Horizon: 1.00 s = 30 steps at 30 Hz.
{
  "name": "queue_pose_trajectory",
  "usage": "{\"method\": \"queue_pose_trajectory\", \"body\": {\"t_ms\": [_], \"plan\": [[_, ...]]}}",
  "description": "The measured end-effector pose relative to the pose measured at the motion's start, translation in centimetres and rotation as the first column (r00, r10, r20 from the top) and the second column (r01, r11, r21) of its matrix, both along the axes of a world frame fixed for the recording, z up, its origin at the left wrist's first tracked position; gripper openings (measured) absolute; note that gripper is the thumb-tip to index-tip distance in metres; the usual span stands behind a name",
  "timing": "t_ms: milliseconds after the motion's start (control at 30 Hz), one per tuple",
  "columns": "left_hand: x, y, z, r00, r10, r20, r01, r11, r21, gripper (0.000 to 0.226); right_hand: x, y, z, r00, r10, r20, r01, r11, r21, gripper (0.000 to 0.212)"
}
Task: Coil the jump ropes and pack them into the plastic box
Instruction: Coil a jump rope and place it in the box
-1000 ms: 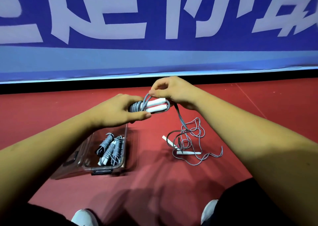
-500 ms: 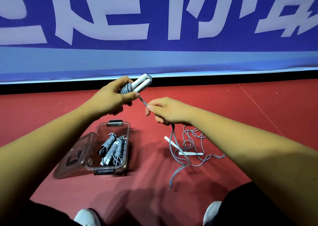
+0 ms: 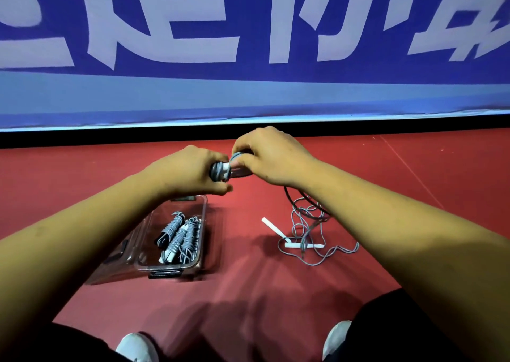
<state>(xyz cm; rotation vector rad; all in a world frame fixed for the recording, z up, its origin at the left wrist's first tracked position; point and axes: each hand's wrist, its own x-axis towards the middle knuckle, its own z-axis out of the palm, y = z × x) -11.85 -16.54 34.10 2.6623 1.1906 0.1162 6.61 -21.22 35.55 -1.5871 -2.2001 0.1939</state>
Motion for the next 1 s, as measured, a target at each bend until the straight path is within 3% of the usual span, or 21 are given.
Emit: {"method": "queue_pose_trajectory", "body": {"t_ms": [100, 200, 367, 467, 567, 667, 733, 900, 1000], "plan": [[0.6, -0.8, 0.0, 0.997, -0.008, -0.075, 0.007, 1.000, -0.015, 0.050, 0.2, 0.5, -0.1, 0.990, -0.004, -0.143, -0.007, 0.997, -0.074, 0.017], [0.7, -1.1, 0.0, 0.999, -0.034, -0.018, 0.033, 0.998, -0.046, 0.042, 0.8, 0.7, 0.4, 0.952, 0.018, -0.305, -0.067, 0.987, -0.149, 0.019], [0.6, -1.8, 0.9, 0.967, -0.069, 0.246, 0.134, 0.956, -0.260, 0.015, 3.0, 1.1, -0.5, 0.821, -0.036, -0.570, -0.177, 0.933, -0.313, 0.005], [0.5, -2.1, 1.2, 0.884, 0.003, 0.467, 0.207, 0.893, -0.399, 0.026, 3.3, 1.3, -2.6, 0.680, -0.131, -0.722, -0.286, 0.858, -0.426, 0.021], [0.4, -2.2, 1.8, 0.818, 0.054, 0.573, 0.250, 0.863, -0.439, 0.040, 2.8, 1.1, -4.3, 0.658, -0.191, -0.728, -0.355, 0.774, -0.524, 0.026], [0.1, -1.6, 1.7, 0.809, 0.160, 0.566, 0.138, 0.884, -0.446, 0.021, 1.8, 0.7, -4.5, 0.654, -0.239, -0.718, -0.382, 0.714, -0.586, 0.038], [-0.3, -0.9, 1.5, 0.814, 0.212, 0.541, 0.052, 0.900, -0.432, 0.001, 0.9, 0.4, -4.1, 0.695, -0.241, -0.678, -0.328, 0.733, -0.596, 0.042], [-0.9, 0.3, 1.0, 0.838, 0.259, 0.481, -0.085, 0.931, -0.354, 0.019, -1.5, -0.5, -3.1, 0.796, -0.245, -0.553, -0.104, 0.845, -0.525, 0.026], [-0.9, 0.5, 0.8, 0.870, 0.240, 0.431, -0.133, 0.955, -0.264, 0.020, -2.1, -0.7, -2.9, 0.831, -0.229, -0.507, -0.056, 0.872, -0.485, 0.021]]}}
